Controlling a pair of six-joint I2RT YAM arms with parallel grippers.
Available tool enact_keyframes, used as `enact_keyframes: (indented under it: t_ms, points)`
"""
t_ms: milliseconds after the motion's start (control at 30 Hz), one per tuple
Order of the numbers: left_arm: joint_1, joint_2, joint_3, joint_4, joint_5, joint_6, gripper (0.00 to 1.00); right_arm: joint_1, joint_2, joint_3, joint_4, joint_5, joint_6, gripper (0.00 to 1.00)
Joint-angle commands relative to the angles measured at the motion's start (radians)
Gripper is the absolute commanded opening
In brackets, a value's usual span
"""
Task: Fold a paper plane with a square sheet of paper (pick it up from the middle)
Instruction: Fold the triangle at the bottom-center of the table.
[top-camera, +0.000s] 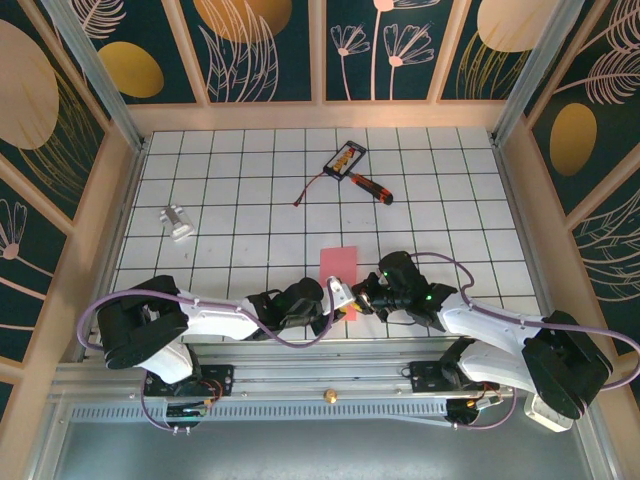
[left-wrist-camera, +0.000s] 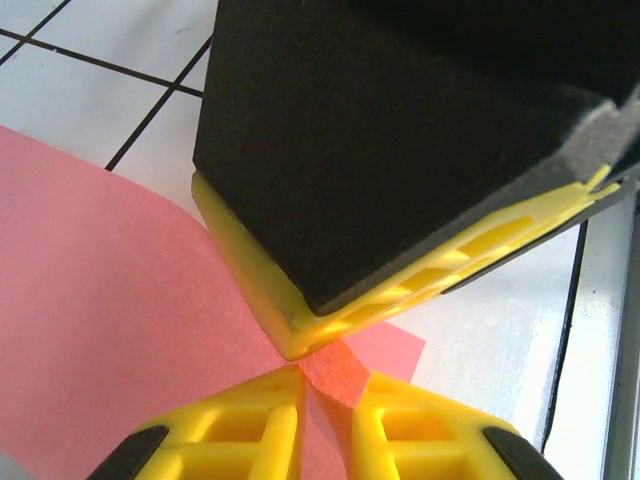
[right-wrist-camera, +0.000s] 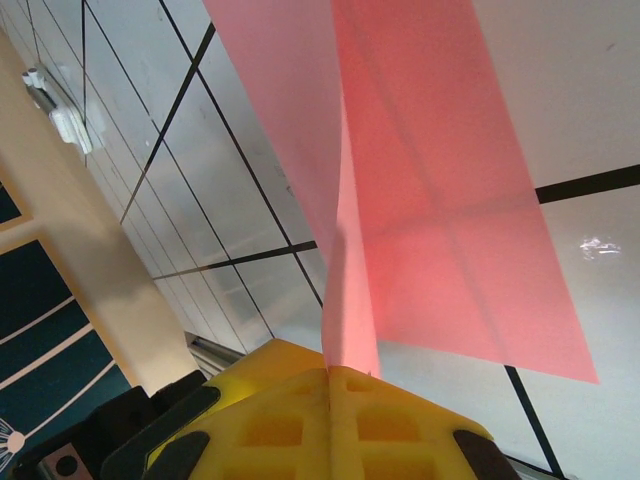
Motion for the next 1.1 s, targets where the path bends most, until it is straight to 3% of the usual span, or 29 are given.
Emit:
enact_keyframes:
  t_ms: [0,233,467,767,1067]
  points:
    - [-0.003,0.005,0.027,-0.007,0.004,0.006,0.15,-0.005,0.001,-0.001,0.021,-0.003,0.009,0.0]
    - [-0.002,0.003,0.03,-0.018,0.003,-0.009,0.06,-0.019,0.001,-0.003,0.007,-0.004,-0.002,0.01]
    - [-0.003,-0.005,0.027,-0.021,0.0,-0.053,0.0,-0.088,-0.049,0.018,-0.089,-0.012,-0.072,0.15]
    - [-0.003,0.021,0.042,-0.041,0.005,-0.161,0.0,-0.235,-0.128,0.186,-0.37,0.059,-0.377,0.33]
    - [-0.002,0.036,0.03,0.012,0.078,-0.249,0.0,-0.251,0.009,0.267,-0.21,0.044,-0.538,0.34]
